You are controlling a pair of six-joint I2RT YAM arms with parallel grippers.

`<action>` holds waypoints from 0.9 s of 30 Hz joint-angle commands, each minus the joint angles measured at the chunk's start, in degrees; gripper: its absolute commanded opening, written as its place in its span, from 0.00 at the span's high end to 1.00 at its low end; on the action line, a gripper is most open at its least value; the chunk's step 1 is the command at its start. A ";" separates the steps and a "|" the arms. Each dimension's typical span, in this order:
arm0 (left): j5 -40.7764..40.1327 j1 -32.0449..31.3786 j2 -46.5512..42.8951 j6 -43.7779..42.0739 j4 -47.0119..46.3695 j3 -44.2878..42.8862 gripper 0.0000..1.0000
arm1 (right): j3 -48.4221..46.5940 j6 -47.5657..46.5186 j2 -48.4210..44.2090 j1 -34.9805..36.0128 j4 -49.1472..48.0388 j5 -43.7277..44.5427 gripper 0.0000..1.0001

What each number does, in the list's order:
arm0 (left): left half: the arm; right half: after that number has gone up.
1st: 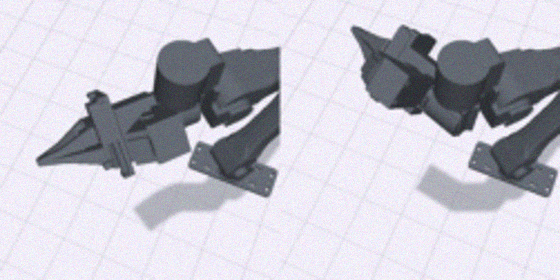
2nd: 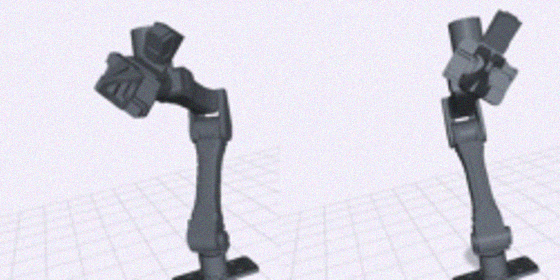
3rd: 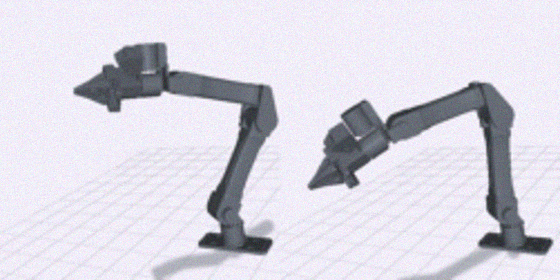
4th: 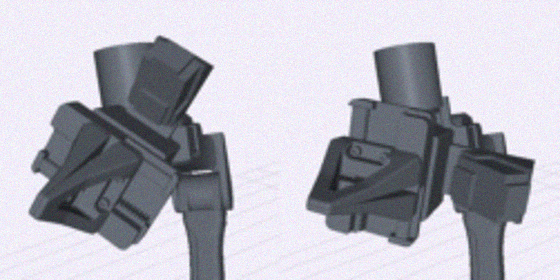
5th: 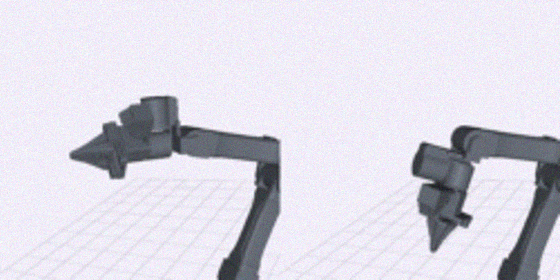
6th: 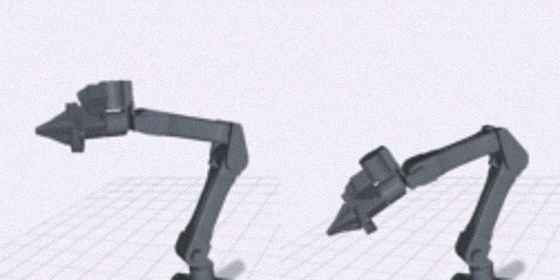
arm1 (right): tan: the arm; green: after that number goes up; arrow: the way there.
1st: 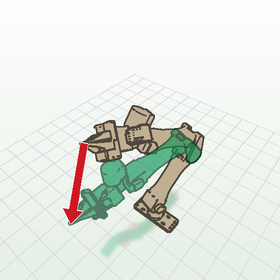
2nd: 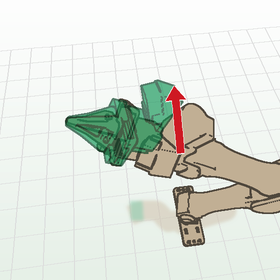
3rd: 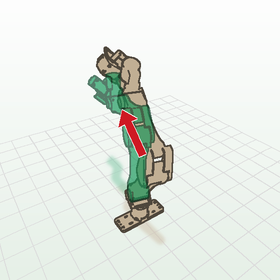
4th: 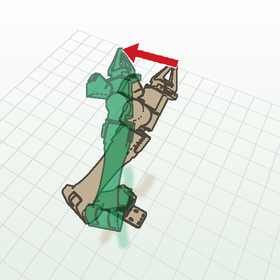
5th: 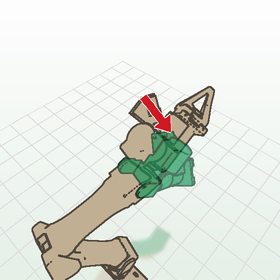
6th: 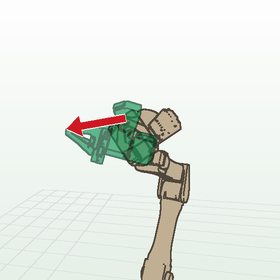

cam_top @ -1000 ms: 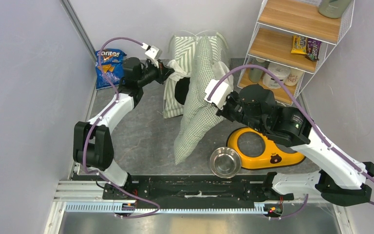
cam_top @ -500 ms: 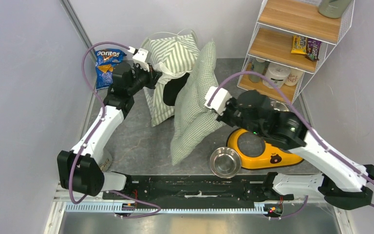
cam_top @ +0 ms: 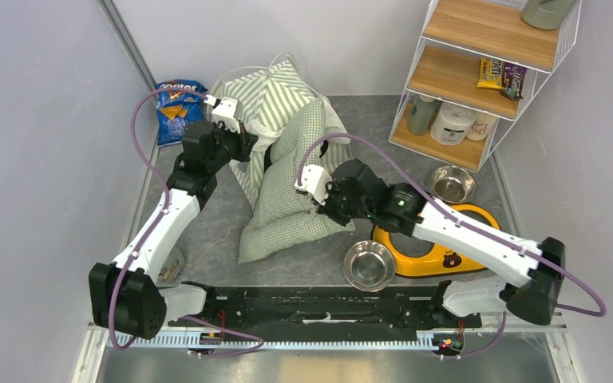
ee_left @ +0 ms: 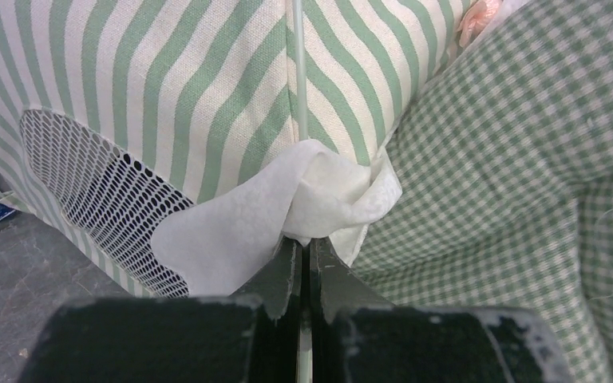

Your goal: Set up the pet tent

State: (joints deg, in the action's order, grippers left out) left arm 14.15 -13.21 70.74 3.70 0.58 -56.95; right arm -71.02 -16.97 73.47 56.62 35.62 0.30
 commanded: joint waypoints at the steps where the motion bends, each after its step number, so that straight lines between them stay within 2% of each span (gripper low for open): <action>1: 0.67 -0.26 -1.28 2.71 1.66 1.90 0.98 | 4.23 5.97 4.29 -3.95 -7.66 -1.92 1.00; 4: 0.61 -0.25 -1.36 2.89 1.59 2.28 0.98 | 7.29 9.71 4.33 -7.45 -10.68 -1.76 0.95; 6: 0.53 -0.23 -1.42 2.97 1.60 2.28 0.98 | 8.03 11.16 3.46 -8.56 -10.70 -1.09 0.75; 8: 0.47 -0.23 -1.39 2.97 1.58 2.26 0.98 | 8.33 11.89 1.98 -8.96 -9.78 -1.20 0.59; 9: 0.44 -0.24 -1.37 2.97 1.60 2.19 0.98 | 8.55 12.11 1.17 -9.08 -9.44 -1.51 0.47; 13: 0.26 -0.23 -1.31 2.84 1.55 2.02 0.98 | 8.96 14.23 -1.48 -9.65 -8.23 -1.53 0.18; 14: 0.26 -0.21 -1.24 2.73 1.62 2.02 0.98 | 9.22 14.72 -2.09 -10.04 -8.25 -1.65 0.07; 15: 0.33 -0.23 -1.21 2.67 1.60 1.99 0.98 | 9.49 15.15 -2.68 -10.47 -8.23 -1.96 0.03; 22: 0.75 -0.23 -0.54 2.45 1.56 1.76 0.98 | 10.98 19.99 -6.09 -13.64 -11.08 -4.42 0.03; 25: 0.96 -0.25 -0.24 2.45 1.62 1.71 0.98 | 11.30 23.24 -3.21 -14.98 -14.98 -3.39 0.03; 27: 1.05 -0.23 -0.23 2.45 1.60 1.67 0.98 | 10.31 25.76 -0.45 -15.14 -16.90 -1.52 0.09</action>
State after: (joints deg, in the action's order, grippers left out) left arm 13.61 -13.21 69.97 4.67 -0.30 -55.86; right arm -60.23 2.66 69.17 42.17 26.61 -2.90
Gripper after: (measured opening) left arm 0.044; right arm 0.963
